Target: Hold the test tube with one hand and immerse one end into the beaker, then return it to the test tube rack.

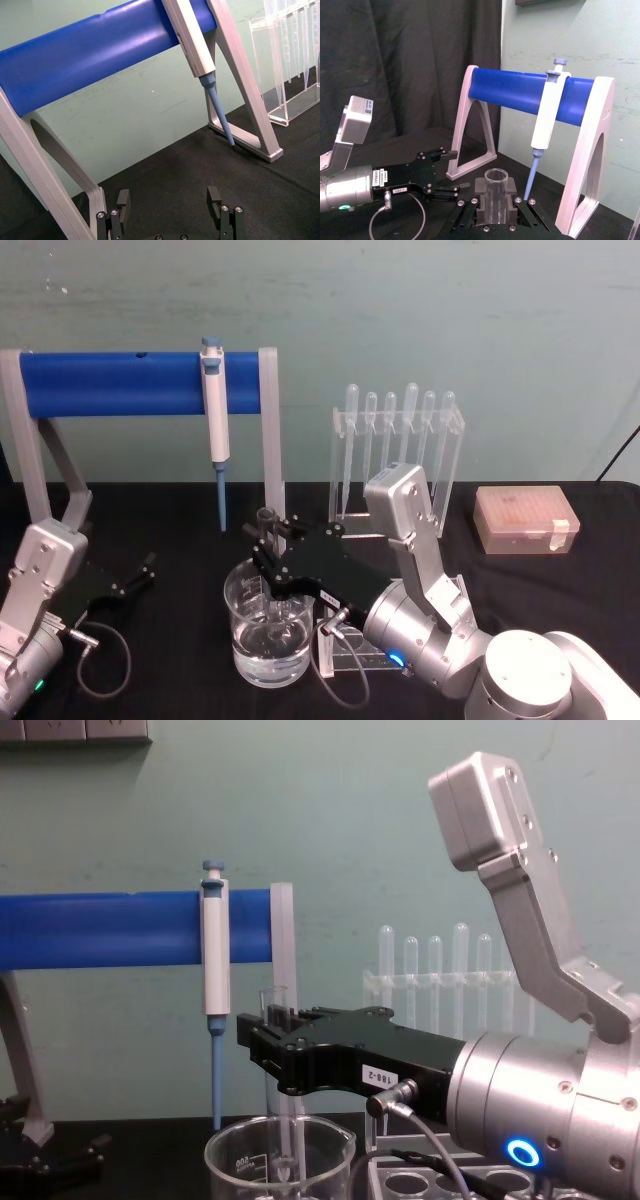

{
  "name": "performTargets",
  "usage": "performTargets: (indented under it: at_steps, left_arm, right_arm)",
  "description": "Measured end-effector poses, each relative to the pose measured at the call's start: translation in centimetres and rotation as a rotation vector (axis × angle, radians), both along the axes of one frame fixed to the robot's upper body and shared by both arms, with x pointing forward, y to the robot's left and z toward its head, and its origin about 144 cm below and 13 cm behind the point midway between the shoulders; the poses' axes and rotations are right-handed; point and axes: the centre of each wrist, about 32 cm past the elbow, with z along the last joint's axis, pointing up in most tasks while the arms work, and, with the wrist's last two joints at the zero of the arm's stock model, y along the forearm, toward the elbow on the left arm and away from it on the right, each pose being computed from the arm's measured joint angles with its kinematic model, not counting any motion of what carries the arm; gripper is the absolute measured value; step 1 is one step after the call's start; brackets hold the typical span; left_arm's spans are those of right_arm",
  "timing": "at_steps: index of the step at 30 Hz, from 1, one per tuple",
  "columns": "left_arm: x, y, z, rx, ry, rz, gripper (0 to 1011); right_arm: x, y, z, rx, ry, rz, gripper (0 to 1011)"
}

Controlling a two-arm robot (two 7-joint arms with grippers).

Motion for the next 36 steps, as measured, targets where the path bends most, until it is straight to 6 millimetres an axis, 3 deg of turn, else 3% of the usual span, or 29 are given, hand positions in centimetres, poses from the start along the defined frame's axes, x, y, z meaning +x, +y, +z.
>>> performTargets:
  at_steps: [36]
  left_arm:
    - [0.00,0.00,0.00,0.000,0.000,0.000,1000]
  right_arm:
    - [0.00,0.00,0.00,0.000,0.000,0.000,230]
